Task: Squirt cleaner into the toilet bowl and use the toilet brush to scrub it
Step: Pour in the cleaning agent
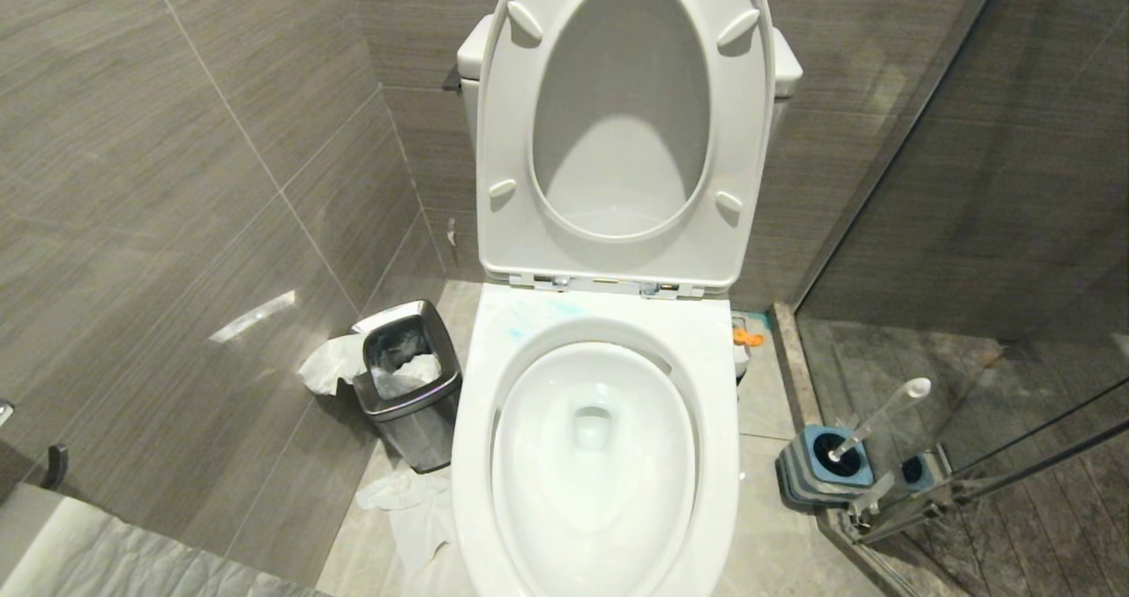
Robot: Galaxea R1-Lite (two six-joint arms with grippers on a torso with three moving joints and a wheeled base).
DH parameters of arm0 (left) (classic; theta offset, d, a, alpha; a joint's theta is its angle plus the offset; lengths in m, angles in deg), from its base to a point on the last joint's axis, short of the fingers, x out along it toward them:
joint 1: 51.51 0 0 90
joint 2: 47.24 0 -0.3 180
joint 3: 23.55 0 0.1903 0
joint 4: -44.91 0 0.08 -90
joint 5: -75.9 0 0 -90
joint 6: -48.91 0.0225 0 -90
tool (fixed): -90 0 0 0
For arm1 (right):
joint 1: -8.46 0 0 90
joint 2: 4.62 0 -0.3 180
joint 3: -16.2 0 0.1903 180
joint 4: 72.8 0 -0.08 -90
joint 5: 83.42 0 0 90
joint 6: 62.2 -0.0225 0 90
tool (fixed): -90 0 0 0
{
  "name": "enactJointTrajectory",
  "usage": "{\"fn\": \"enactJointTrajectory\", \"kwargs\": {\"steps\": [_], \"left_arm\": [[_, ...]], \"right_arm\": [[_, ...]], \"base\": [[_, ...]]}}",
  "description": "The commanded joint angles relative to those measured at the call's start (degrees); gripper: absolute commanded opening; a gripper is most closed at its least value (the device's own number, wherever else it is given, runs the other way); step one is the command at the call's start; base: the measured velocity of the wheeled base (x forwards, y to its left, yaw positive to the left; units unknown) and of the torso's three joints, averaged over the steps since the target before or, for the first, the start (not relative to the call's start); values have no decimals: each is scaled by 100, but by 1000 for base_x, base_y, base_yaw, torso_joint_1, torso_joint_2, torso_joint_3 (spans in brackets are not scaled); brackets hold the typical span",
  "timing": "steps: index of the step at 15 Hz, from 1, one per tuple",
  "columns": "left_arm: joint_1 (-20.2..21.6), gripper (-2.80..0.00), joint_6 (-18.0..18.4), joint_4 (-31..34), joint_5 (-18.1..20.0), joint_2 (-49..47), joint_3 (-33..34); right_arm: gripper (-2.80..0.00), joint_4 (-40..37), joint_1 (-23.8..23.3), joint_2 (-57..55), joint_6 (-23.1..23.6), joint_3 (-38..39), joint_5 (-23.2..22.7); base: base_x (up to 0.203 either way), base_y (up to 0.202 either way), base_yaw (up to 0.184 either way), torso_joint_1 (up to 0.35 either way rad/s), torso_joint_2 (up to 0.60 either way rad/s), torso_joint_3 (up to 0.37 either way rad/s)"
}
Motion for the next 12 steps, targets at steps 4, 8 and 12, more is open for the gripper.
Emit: {"fn": "enactJointTrajectory", "kwargs": {"steps": [4, 8, 12], "left_arm": [[-2, -280, -196, -14, -57, -6, 14], [-2, -280, -196, -14, -57, -6, 14], [-2, -280, -196, -14, -57, -14, 14]], "right_arm": [[-280, -2, 0, -3, 3, -1, -3], [-280, -2, 0, -3, 3, -1, -3], [-280, -2, -8, -3, 3, -1, -3]], "base": [[0, 0, 0, 0, 0, 0], [0, 0, 0, 0, 0, 0], [0, 0, 0, 0, 0, 0]]}}
